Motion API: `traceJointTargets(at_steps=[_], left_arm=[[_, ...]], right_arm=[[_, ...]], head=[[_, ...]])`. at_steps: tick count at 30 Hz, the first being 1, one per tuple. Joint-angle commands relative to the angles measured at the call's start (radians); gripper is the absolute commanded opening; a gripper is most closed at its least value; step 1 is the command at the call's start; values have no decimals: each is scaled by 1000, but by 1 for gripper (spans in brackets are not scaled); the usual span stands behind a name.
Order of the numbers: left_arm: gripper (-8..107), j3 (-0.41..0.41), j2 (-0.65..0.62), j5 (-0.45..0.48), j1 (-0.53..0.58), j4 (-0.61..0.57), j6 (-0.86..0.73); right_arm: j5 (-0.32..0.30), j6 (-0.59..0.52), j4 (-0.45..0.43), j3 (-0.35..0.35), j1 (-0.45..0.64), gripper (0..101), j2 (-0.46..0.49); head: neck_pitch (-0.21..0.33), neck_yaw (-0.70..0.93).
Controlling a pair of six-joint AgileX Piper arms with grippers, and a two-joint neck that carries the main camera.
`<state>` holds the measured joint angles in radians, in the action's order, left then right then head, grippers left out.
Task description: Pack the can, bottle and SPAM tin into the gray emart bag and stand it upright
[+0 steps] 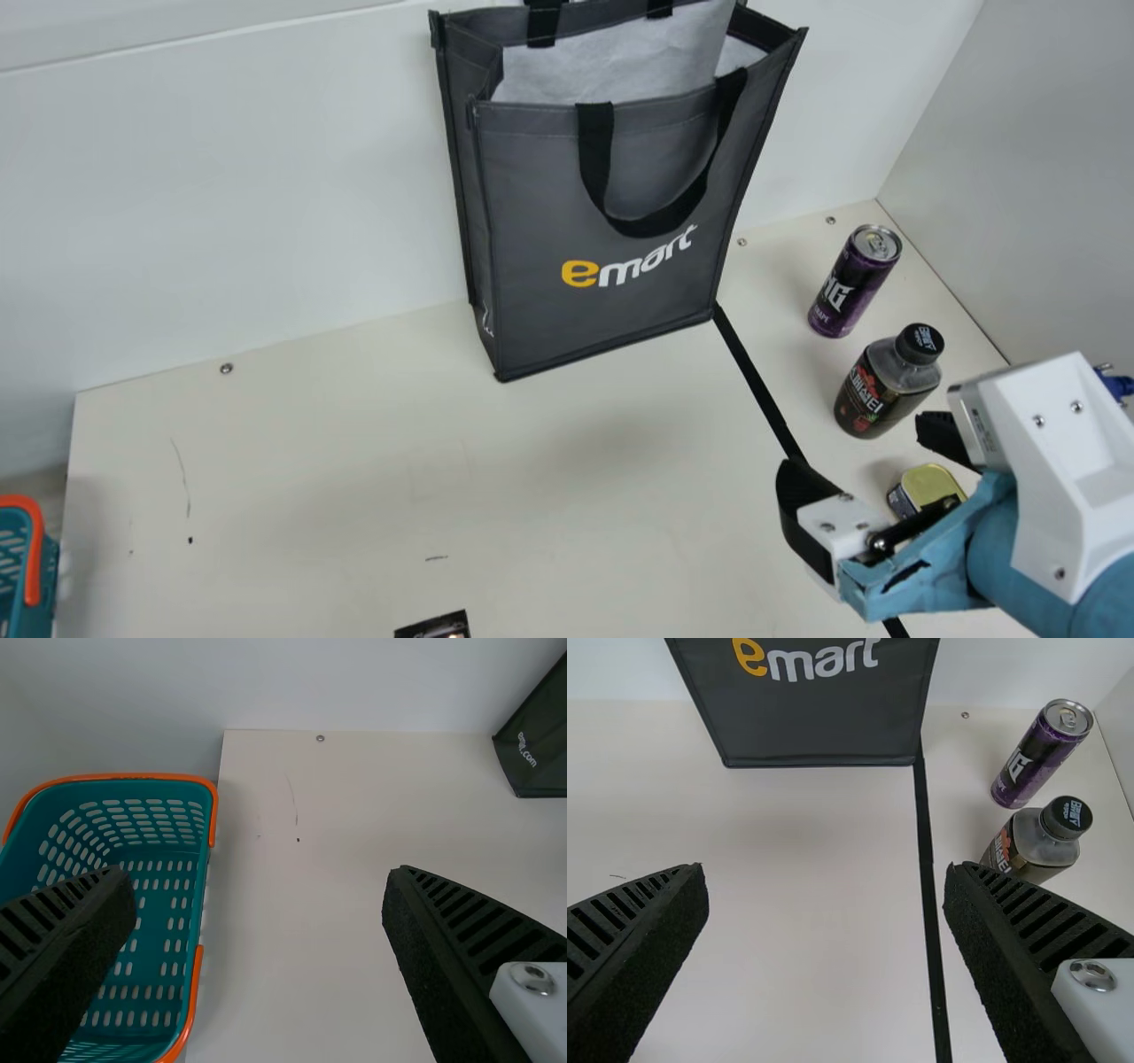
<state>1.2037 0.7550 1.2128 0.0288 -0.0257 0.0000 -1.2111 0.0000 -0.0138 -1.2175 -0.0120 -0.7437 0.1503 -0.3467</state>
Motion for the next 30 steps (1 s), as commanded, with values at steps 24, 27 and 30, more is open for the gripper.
traceJointTargets(at_steps=[24,27,30], left_arm=[[90,0,0,0,0,0,0],[90,0,0,0,0,0,0],[90,0,0,0,0,0,0]], right_arm=[[0,0,0,0,0,95,0],[0,0,0,0,0,95,0],[0,0,0,0,0,95,0]], head=[[24,-2],[24,-2],[24,-2]])
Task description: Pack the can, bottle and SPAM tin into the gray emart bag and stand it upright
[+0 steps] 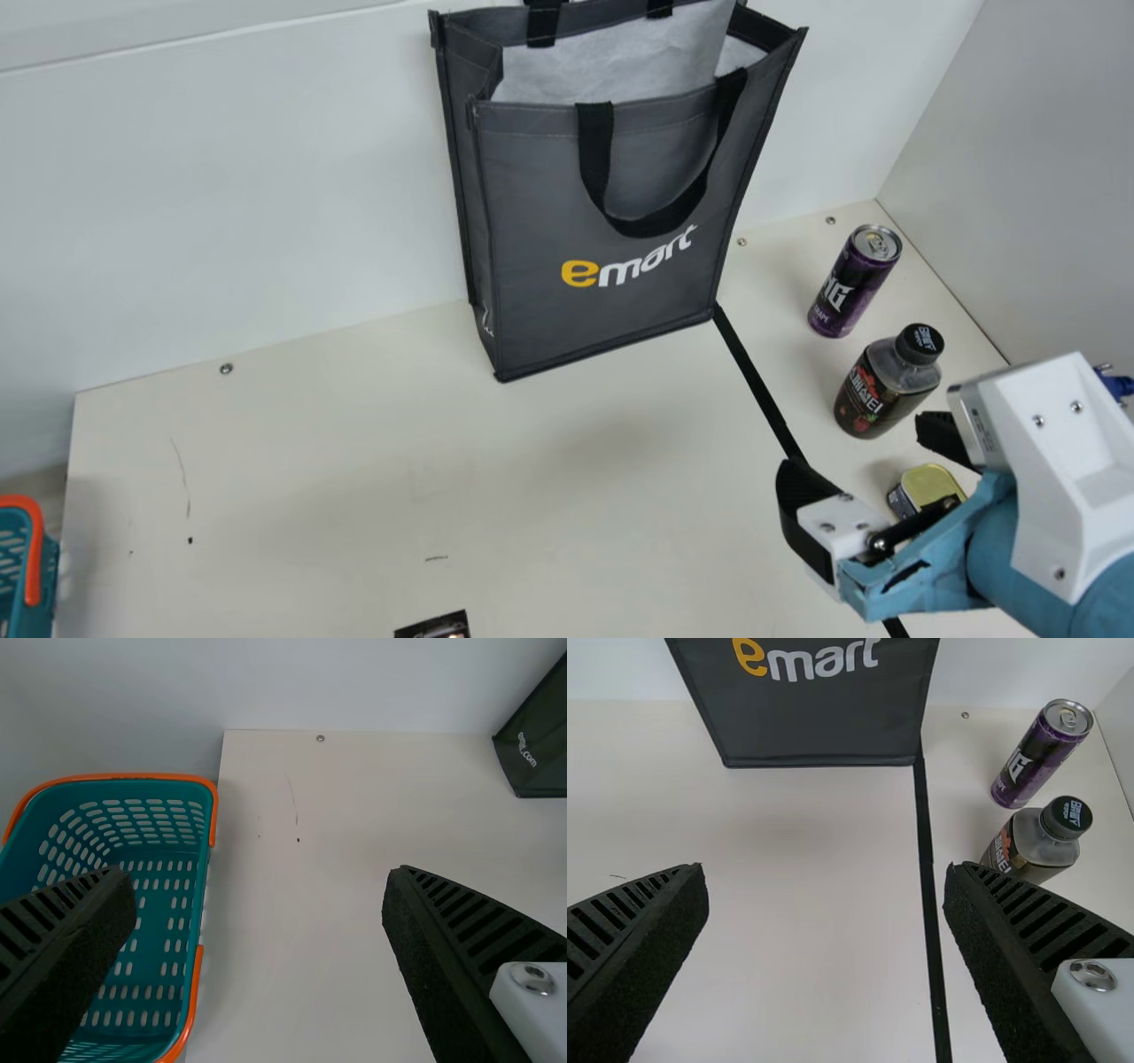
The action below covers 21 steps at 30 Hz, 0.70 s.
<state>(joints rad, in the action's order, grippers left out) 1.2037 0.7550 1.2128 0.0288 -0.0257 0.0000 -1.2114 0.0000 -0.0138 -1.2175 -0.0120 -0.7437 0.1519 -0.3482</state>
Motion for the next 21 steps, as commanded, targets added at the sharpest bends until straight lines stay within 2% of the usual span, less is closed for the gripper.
traceJointTargets(at_steps=[1,21], left_arm=[[90,0,0,0,0,0,0],[90,0,0,0,0,0,0]], right_arm=[[0,0,0,0,0,95,0],[30,-2,3,-19,1,95,-35]], head=[[23,-1],[23,-1]])
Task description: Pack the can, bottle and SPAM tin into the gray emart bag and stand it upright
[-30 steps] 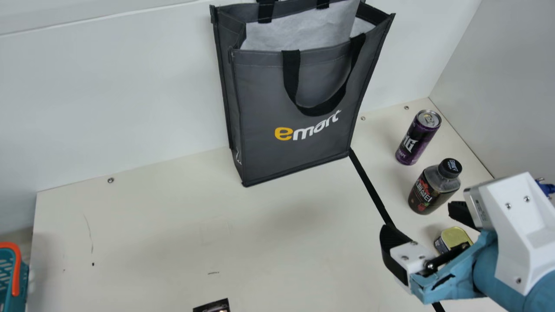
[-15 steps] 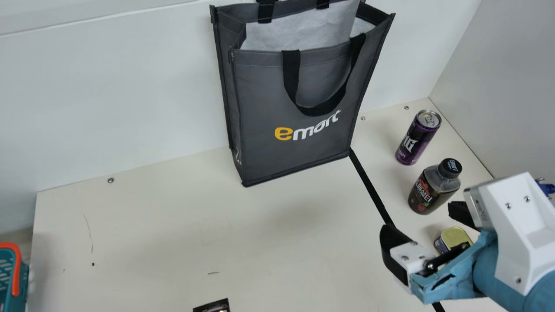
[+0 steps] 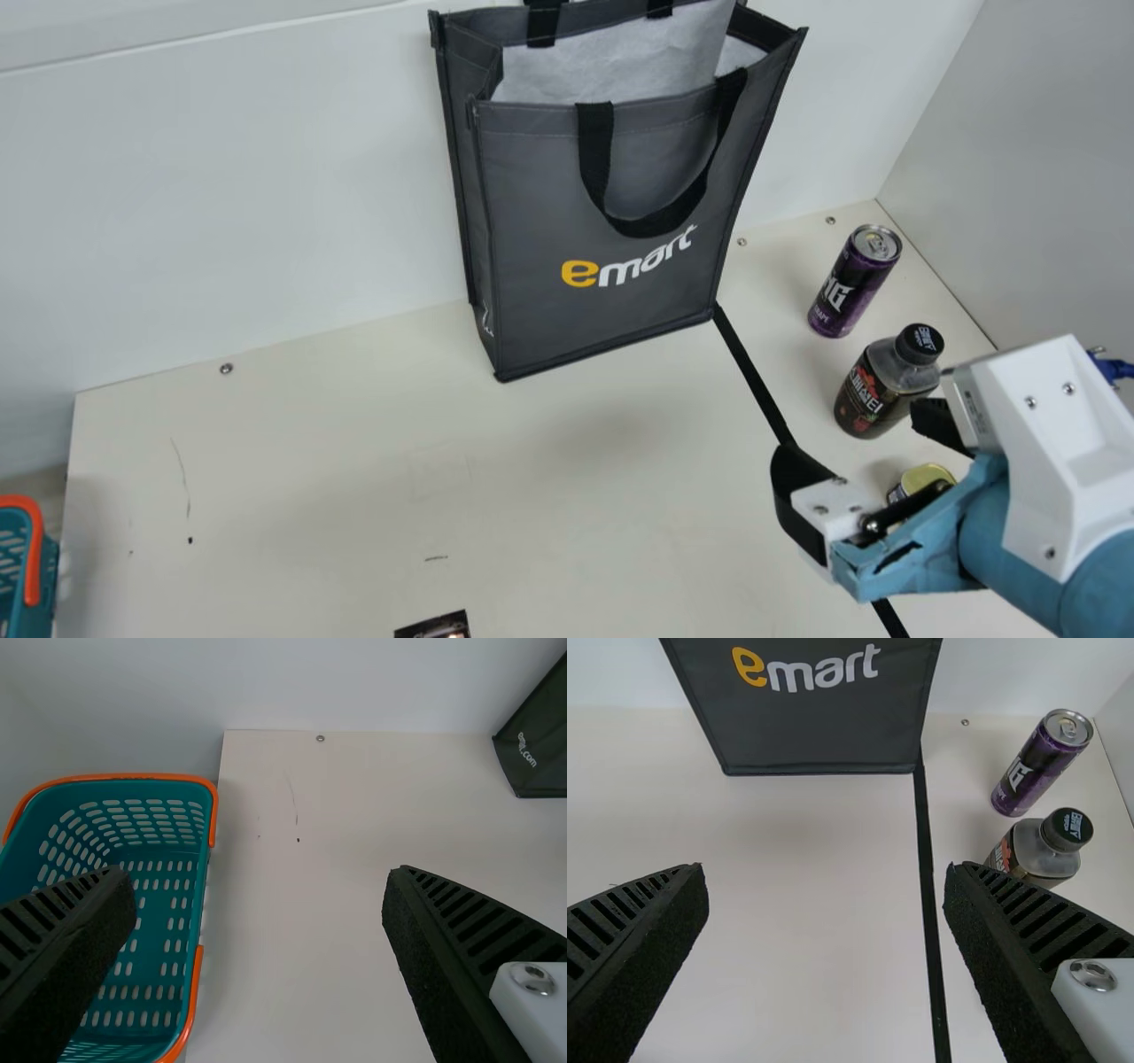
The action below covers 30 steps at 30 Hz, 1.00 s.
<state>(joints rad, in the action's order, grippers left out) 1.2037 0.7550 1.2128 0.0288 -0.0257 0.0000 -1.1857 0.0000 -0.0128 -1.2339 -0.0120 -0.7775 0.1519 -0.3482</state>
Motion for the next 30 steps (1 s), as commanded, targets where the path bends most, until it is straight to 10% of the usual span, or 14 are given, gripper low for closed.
traceJointTargets(at_steps=[1,30], left_arm=[[90,0,0,0,0,0,0],[90,0,0,0,0,0,0]], right_arm=[[7,-2,3,-5,1,95,-6],[50,-229,133,-250,134,95,-240]], head=[[23,-1],[23,-1]])
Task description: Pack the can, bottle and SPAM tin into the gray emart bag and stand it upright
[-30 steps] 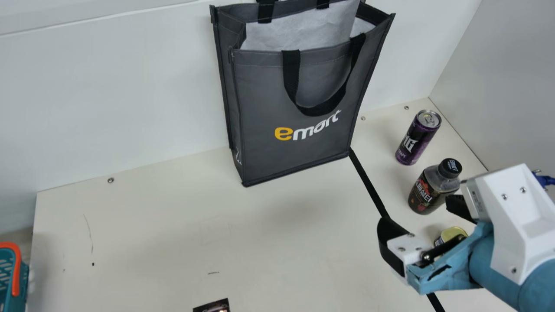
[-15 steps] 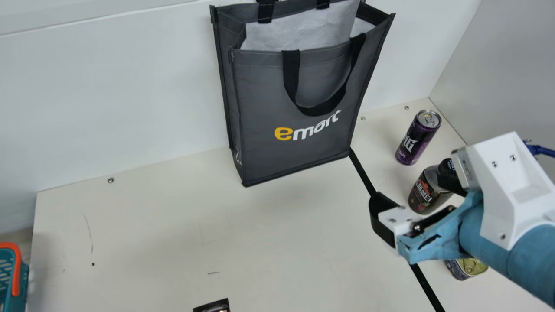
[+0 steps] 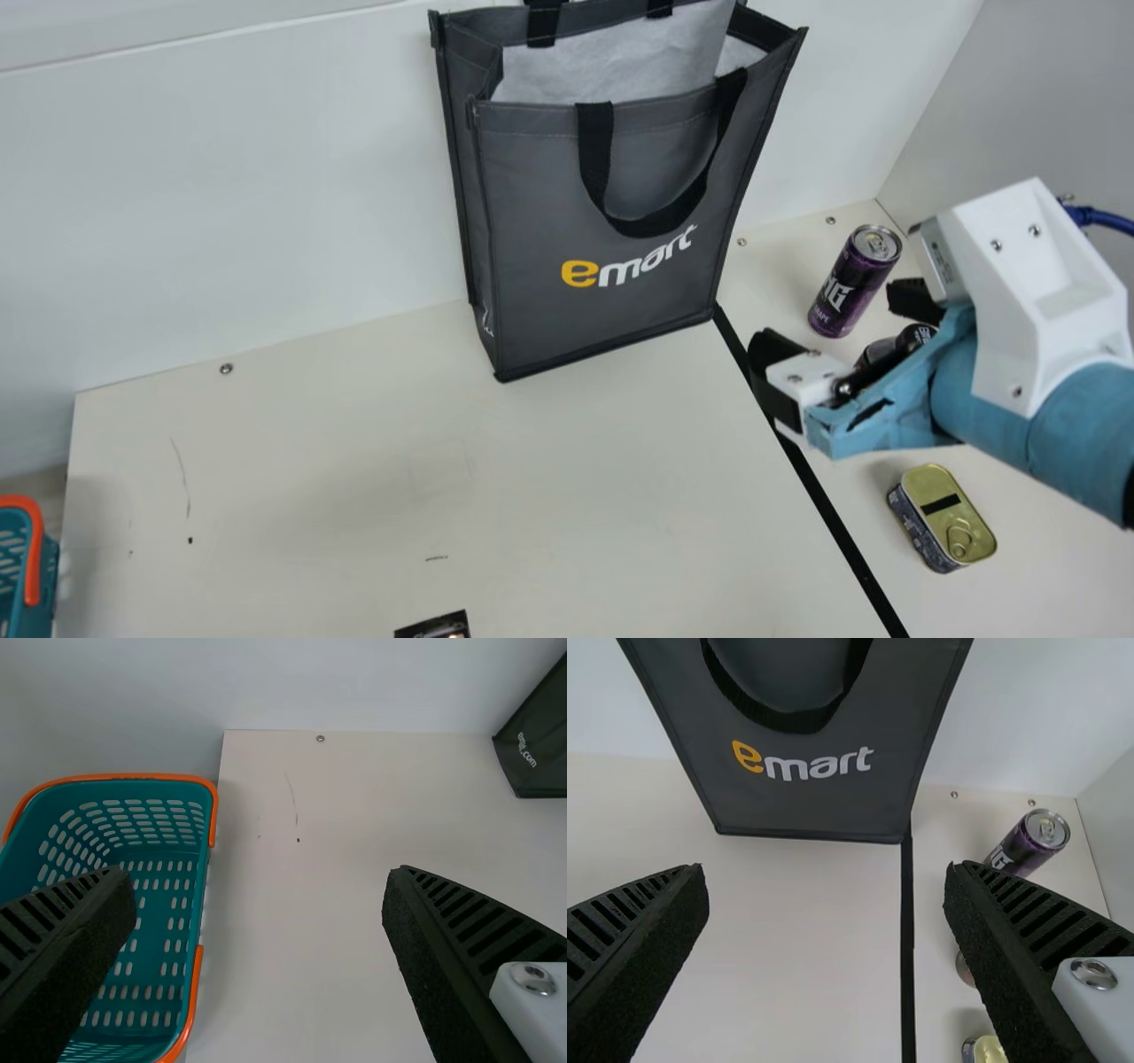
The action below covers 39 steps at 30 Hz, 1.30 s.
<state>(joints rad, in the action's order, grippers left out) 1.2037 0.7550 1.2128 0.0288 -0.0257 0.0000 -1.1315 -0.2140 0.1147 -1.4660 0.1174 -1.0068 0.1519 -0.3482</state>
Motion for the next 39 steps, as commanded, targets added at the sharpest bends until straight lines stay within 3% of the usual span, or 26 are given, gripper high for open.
traceJointTargets(at_steps=[1,29,39], left_arm=[[90,0,0,0,0,0,0],[90,0,0,0,0,0,0],[90,0,0,0,0,0,0]], right_arm=[[-6,-28,11,-32,11,95,-21],[-89,-264,43,-491,42,95,-355],[-89,-344,62,-582,18,95,-438]], head=[[23,-1],[23,-1],[23,-1]])
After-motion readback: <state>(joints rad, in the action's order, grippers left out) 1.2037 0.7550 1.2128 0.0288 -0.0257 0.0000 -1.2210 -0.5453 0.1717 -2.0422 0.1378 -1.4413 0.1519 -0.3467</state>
